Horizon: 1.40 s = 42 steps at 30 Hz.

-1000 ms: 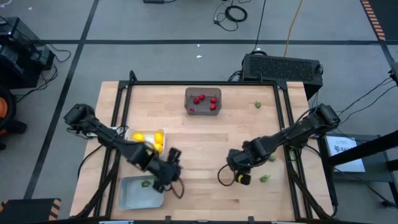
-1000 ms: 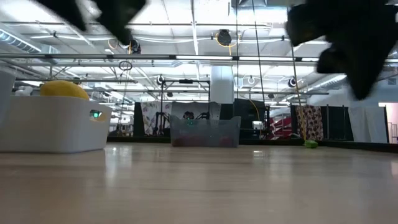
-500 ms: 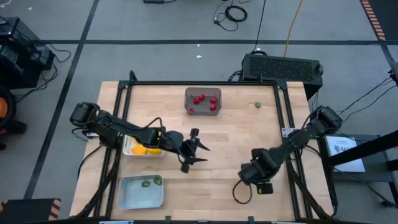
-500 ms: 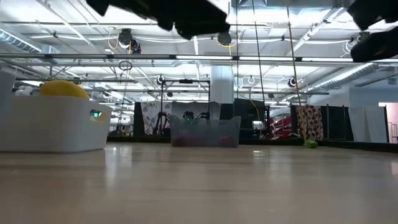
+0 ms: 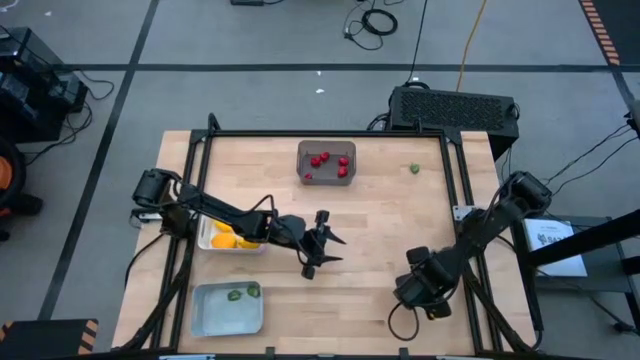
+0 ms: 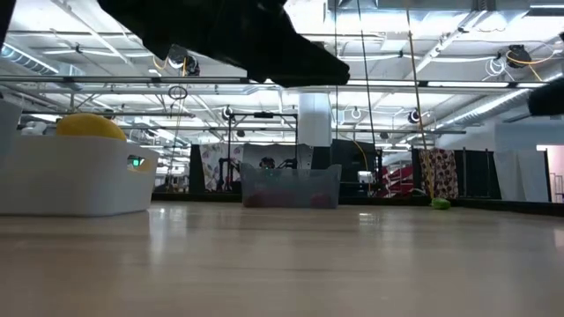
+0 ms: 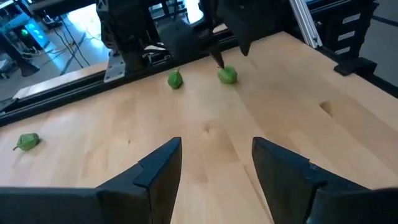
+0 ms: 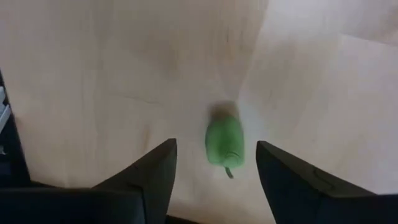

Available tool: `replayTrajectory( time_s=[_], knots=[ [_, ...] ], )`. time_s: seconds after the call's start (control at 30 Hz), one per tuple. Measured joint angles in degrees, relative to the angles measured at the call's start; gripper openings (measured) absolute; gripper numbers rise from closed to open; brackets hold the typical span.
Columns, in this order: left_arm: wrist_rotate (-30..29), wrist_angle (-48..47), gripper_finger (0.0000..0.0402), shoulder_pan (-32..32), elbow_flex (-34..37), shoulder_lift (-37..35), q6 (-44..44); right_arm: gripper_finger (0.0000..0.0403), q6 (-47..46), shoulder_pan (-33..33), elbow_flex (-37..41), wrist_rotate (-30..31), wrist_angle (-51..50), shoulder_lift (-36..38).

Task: Sort produce into baskets
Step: Put the green chili pepper into the gray bin

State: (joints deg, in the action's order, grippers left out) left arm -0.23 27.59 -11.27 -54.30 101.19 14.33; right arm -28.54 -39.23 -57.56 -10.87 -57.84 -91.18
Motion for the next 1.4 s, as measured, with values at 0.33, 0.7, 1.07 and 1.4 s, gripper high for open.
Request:
replayTrajectory(
  time_s=[0.33,0.7,1.07,1.4],
  knots=[
    [0.04,0.63,0.0223,0.0,-0.02,0.25,-0.39,0.0213,-2.78,-0.67,6.27,0.01,2.29,0.0],
    [0.04,5.93,0.0303,-0.11,-0.07,5.21,-0.4,0.0212,-6.56,-1.89,10.39,0.05,10.26,0.0],
    [0.04,6.49,0.0304,-0.11,-0.07,5.38,-0.42,0.017,-9.81,-2.14,10.79,0.37,11.79,0.0],
    [0.06,6.47,0.0304,-0.43,-0.07,5.38,-0.44,0.0106,-9.76,-1.4,8.41,0.19,12.52,0.0]
  ],
)
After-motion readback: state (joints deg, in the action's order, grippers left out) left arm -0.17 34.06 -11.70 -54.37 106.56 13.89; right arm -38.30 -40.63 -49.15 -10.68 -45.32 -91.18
